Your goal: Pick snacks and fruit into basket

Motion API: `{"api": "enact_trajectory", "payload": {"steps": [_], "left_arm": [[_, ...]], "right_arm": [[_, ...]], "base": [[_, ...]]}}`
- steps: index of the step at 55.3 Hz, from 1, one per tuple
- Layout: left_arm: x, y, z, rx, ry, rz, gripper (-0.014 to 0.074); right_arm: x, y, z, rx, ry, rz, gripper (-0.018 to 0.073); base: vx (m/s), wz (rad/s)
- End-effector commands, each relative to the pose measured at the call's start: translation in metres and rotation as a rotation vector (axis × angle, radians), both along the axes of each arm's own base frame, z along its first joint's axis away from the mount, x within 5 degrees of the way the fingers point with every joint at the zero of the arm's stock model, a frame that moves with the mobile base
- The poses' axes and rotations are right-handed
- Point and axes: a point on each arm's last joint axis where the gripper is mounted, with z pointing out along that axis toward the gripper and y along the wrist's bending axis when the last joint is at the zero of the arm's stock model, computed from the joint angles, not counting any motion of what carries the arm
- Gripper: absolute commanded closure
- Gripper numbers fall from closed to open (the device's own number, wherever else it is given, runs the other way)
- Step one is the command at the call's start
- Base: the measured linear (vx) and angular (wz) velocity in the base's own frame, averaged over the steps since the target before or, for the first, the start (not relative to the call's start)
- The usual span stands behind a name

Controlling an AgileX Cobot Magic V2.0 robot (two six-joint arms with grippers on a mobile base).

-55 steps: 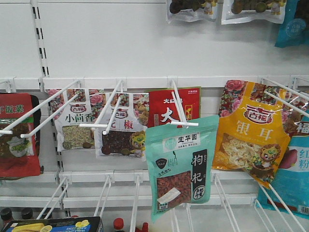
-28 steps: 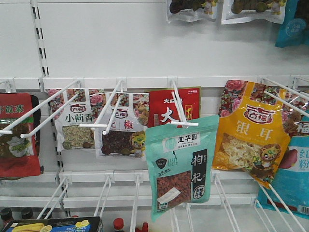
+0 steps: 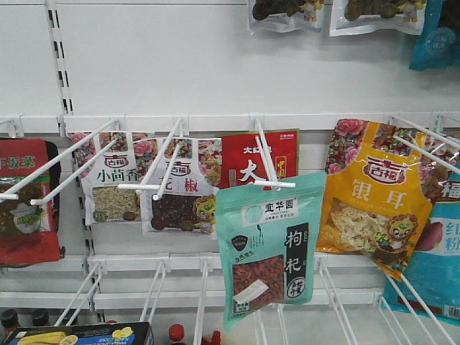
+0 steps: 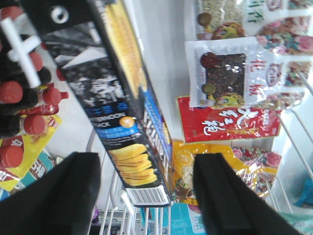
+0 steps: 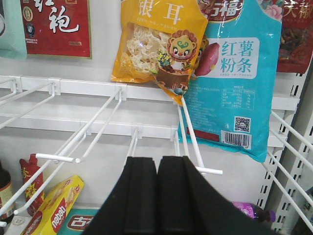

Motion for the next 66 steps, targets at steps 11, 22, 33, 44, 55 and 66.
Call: {"api": "enact_trajectory", "payload": {"steps": [11,22,33,44,55,66], "left_arm": [[0.016,-0.005,0.012,-0.127,-0.116,0.015,0.0002],[0.026,-0.008,0.005,-0.154,-0.108,0.023,0.0002],[0.032,-0.01,-0.002,-0.176,-0.097,0.028,0.0002],[0.038,-0.011,-0.006,-0.192,-0.1,0.032,0.0002],[0.042,-0.013,-0.009,-0.195,-0.118,0.032,0.0002],[0.046,-0.013,-0.013,-0.194,-0.121,0.033,0.0002]], "right_arm": [[0.0,0.001,0.006,-0.014,-0.088,0.015,0.0568],[0.0,0.001,0.006,-0.014,-0.088,0.015,0.0568],[0.0,0.001,0.006,-0.014,-0.088,0.015,0.0568],[0.0,0.001,0.006,-0.014,-0.088,0.015,0.0568],[0.0,0.001,0.006,-0.014,-0.088,0.015,0.0568],[0.0,0.001,0.006,-0.014,-0.088,0.015,0.0568]], "base": [[0.0,0.0],[0.0,0.0],[0.0,0.0],[0.0,0.0],[0.0,0.0],[0.0,0.0]]}}
